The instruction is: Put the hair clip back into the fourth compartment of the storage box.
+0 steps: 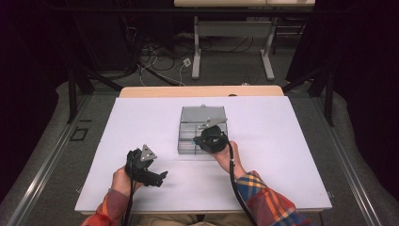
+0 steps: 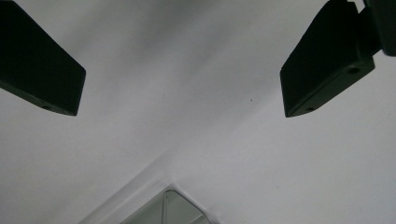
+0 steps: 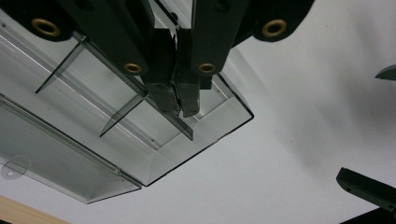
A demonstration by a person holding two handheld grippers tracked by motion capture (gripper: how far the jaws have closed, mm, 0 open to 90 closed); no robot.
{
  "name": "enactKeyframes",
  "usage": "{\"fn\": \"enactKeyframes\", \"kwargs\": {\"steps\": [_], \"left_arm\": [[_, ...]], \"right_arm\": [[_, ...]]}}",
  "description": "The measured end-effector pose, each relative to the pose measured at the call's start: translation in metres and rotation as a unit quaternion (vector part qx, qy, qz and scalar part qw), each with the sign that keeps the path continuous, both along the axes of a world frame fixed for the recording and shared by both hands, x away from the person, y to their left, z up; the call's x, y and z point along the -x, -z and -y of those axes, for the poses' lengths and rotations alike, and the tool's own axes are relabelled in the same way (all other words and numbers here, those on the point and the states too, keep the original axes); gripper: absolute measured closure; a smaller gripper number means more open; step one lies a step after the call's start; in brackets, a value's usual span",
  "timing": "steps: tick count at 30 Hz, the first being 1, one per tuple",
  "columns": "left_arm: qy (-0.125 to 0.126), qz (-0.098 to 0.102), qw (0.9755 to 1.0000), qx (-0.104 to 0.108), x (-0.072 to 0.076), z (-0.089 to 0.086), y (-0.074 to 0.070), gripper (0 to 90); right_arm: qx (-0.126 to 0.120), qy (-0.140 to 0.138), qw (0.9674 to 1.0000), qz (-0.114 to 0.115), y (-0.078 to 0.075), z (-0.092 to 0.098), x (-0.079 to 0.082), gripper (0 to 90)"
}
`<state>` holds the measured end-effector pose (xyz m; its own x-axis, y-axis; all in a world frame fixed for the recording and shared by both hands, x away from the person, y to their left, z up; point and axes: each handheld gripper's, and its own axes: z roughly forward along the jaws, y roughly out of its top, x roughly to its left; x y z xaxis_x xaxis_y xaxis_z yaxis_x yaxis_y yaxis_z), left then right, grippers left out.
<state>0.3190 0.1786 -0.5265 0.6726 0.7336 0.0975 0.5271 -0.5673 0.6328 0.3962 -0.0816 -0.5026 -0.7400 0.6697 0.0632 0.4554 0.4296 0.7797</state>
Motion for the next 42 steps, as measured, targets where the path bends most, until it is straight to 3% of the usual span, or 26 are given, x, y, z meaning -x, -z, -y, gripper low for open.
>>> {"fn": "enactKeyframes", "kwargs": {"steps": [10,17,20,23,42], "left_arm": [[0.001,0.001,1.0,0.0,0.0,-0.001,0.0,0.3],[0.0,0.002,1.0,0.003,0.0,-0.001,0.0,0.3],[0.002,0.0,1.0,0.003,0.0,-0.001,0.0,0.4],[0.0,0.0,1.0,0.001,0.0,-0.001,0.0,0.3],[-0.001,0.001,1.0,0.005,0.0,-0.001,0.0,0.4]], "right_arm": [[0.003,0.004,1.0,0.007,0.001,-0.009,-0.006,88.9],[0.016,0.006,0.9998,-0.004,0.007,-0.014,-0.01,88.9],[0.008,0.008,0.9999,0.001,0.012,-0.017,-0.011,88.9],[0.025,0.007,0.9996,-0.009,0.012,-0.017,-0.012,88.8],[0.05,0.021,0.9983,-0.02,0.026,-0.025,-0.021,88.7]]}}
